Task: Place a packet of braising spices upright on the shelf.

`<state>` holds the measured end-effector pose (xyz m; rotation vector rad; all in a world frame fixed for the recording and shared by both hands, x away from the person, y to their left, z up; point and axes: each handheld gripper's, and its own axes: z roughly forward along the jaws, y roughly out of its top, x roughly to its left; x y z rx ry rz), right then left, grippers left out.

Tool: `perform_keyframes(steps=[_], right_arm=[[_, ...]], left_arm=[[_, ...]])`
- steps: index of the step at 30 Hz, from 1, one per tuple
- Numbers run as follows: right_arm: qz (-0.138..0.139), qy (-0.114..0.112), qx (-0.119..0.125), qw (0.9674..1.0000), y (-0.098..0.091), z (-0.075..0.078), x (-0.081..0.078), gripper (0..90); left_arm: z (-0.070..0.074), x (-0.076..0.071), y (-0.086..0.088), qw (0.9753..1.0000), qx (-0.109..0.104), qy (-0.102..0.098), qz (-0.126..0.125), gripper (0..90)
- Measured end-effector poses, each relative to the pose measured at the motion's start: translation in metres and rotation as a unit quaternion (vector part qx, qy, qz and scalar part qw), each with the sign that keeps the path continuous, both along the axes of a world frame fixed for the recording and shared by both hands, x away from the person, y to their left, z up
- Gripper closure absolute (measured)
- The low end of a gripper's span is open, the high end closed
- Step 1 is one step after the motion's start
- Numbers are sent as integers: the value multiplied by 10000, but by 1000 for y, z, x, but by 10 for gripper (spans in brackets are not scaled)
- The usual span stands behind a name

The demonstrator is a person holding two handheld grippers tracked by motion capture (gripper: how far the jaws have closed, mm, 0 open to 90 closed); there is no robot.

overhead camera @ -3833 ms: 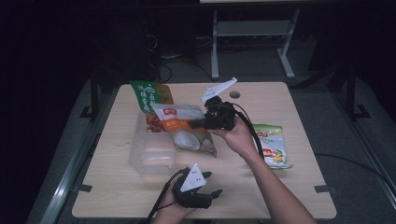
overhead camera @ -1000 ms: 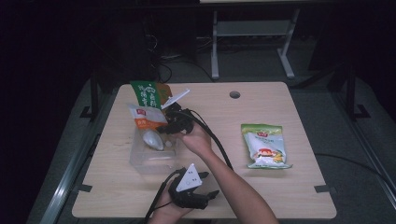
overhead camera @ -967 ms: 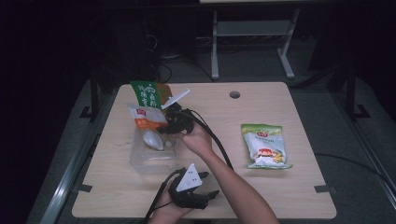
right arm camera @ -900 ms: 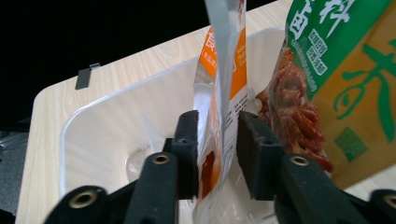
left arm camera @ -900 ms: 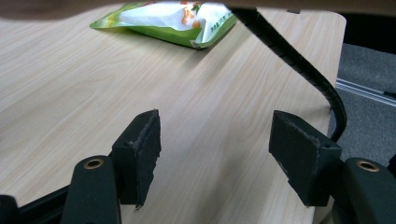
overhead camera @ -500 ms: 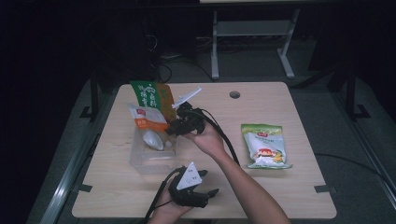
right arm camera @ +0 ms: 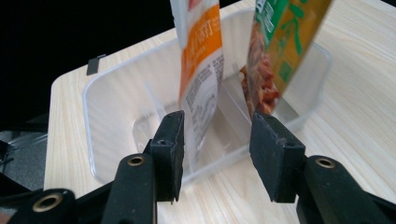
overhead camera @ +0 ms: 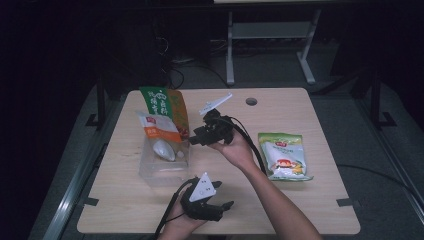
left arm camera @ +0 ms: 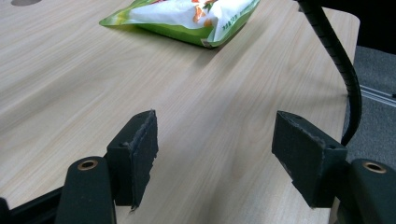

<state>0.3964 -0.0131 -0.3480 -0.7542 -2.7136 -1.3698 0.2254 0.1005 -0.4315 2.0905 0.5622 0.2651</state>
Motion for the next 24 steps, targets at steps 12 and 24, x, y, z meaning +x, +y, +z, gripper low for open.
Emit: perform_keyframes(steps=[12, 24], right_arm=[[-208, -16, 0, 9998, -35, -2, -4, 520], [-475, 12, -82, 9988, -75, -1, -13, 482]], left_arm=[[1, 3, 2, 10000, 19, -46, 4, 308], [-2, 4, -8, 10000, 21, 62, -73, 302]])
